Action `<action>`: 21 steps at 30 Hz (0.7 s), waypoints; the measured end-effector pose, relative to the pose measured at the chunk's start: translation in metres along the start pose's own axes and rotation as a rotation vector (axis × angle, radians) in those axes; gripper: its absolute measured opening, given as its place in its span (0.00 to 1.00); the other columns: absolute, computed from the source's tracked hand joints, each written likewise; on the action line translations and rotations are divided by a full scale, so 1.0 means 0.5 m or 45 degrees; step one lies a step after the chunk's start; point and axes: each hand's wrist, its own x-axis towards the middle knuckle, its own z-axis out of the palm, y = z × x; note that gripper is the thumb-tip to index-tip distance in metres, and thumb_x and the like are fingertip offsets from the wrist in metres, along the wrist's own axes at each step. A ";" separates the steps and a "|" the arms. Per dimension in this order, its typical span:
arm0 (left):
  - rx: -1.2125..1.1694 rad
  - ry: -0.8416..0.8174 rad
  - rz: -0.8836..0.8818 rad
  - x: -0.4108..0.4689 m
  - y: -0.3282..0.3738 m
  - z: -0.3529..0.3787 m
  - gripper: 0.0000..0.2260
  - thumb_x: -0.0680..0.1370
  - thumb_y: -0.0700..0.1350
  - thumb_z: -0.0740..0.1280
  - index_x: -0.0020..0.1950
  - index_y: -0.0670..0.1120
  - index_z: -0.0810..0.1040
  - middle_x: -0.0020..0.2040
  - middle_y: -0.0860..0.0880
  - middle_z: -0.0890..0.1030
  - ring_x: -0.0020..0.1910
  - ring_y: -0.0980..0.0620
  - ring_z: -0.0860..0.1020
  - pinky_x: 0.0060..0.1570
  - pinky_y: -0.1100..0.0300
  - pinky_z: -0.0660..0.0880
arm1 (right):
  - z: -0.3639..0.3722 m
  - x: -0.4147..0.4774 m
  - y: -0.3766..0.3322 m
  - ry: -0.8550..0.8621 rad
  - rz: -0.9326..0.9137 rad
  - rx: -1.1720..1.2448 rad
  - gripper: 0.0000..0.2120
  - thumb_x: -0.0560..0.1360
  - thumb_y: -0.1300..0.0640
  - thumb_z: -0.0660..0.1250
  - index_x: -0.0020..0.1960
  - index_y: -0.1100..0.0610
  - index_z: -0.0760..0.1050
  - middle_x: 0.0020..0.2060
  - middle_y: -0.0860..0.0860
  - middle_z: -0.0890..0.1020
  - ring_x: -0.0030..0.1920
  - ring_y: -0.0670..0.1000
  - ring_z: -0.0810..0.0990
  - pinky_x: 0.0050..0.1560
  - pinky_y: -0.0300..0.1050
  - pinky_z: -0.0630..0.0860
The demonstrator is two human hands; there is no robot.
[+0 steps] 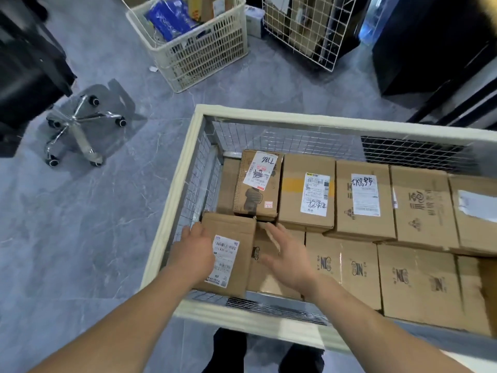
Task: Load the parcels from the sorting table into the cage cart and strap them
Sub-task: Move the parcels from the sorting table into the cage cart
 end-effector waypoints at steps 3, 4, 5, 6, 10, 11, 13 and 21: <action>0.025 0.161 0.135 -0.071 0.064 -0.086 0.29 0.80 0.53 0.63 0.77 0.44 0.57 0.76 0.45 0.60 0.74 0.42 0.59 0.66 0.46 0.68 | -0.103 -0.076 -0.036 0.196 -0.088 -0.178 0.34 0.79 0.49 0.67 0.80 0.50 0.56 0.78 0.49 0.61 0.79 0.49 0.57 0.74 0.39 0.53; 0.013 0.215 0.179 -0.094 0.092 -0.120 0.29 0.81 0.54 0.61 0.78 0.45 0.55 0.77 0.46 0.58 0.76 0.43 0.55 0.69 0.47 0.64 | -0.139 -0.099 -0.048 0.246 -0.118 -0.236 0.33 0.80 0.47 0.66 0.80 0.50 0.56 0.79 0.49 0.60 0.79 0.50 0.57 0.75 0.42 0.55; -0.014 0.268 0.220 -0.117 0.121 -0.156 0.30 0.82 0.54 0.60 0.79 0.46 0.53 0.79 0.47 0.55 0.78 0.44 0.51 0.73 0.47 0.60 | -0.176 -0.124 -0.061 0.300 -0.148 -0.279 0.33 0.80 0.46 0.65 0.80 0.50 0.56 0.79 0.50 0.59 0.79 0.50 0.57 0.76 0.43 0.54; -0.055 0.321 0.258 -0.138 0.151 -0.192 0.30 0.82 0.54 0.59 0.80 0.47 0.50 0.80 0.48 0.52 0.79 0.45 0.47 0.75 0.48 0.55 | -0.210 -0.146 -0.071 0.356 -0.176 -0.290 0.33 0.80 0.45 0.64 0.80 0.51 0.56 0.79 0.50 0.58 0.79 0.49 0.55 0.76 0.41 0.52; -0.118 0.605 0.504 -0.211 0.267 -0.342 0.32 0.82 0.57 0.58 0.81 0.48 0.48 0.81 0.50 0.48 0.80 0.47 0.43 0.77 0.48 0.50 | -0.353 -0.250 -0.125 0.649 -0.277 -0.346 0.33 0.79 0.44 0.65 0.80 0.54 0.59 0.79 0.49 0.60 0.79 0.47 0.55 0.78 0.42 0.52; -0.109 0.671 0.573 -0.227 0.294 -0.375 0.33 0.82 0.58 0.58 0.81 0.47 0.49 0.81 0.50 0.48 0.80 0.47 0.44 0.77 0.48 0.51 | -0.386 -0.280 -0.139 0.740 -0.292 -0.365 0.34 0.79 0.42 0.65 0.79 0.55 0.61 0.78 0.50 0.61 0.79 0.48 0.57 0.78 0.45 0.55; -0.090 0.835 0.741 -0.263 0.349 -0.439 0.34 0.81 0.59 0.61 0.80 0.46 0.53 0.81 0.48 0.52 0.80 0.46 0.47 0.76 0.46 0.54 | -0.451 -0.349 -0.168 0.957 -0.329 -0.412 0.35 0.77 0.40 0.63 0.77 0.57 0.65 0.77 0.53 0.65 0.77 0.51 0.61 0.76 0.50 0.61; -0.233 1.315 1.510 -0.487 0.574 -0.643 0.34 0.74 0.56 0.72 0.73 0.40 0.69 0.73 0.41 0.70 0.74 0.39 0.65 0.68 0.40 0.69 | -0.626 -0.691 -0.251 1.630 -0.184 -0.642 0.36 0.77 0.38 0.59 0.76 0.61 0.66 0.76 0.57 0.67 0.76 0.52 0.62 0.75 0.43 0.58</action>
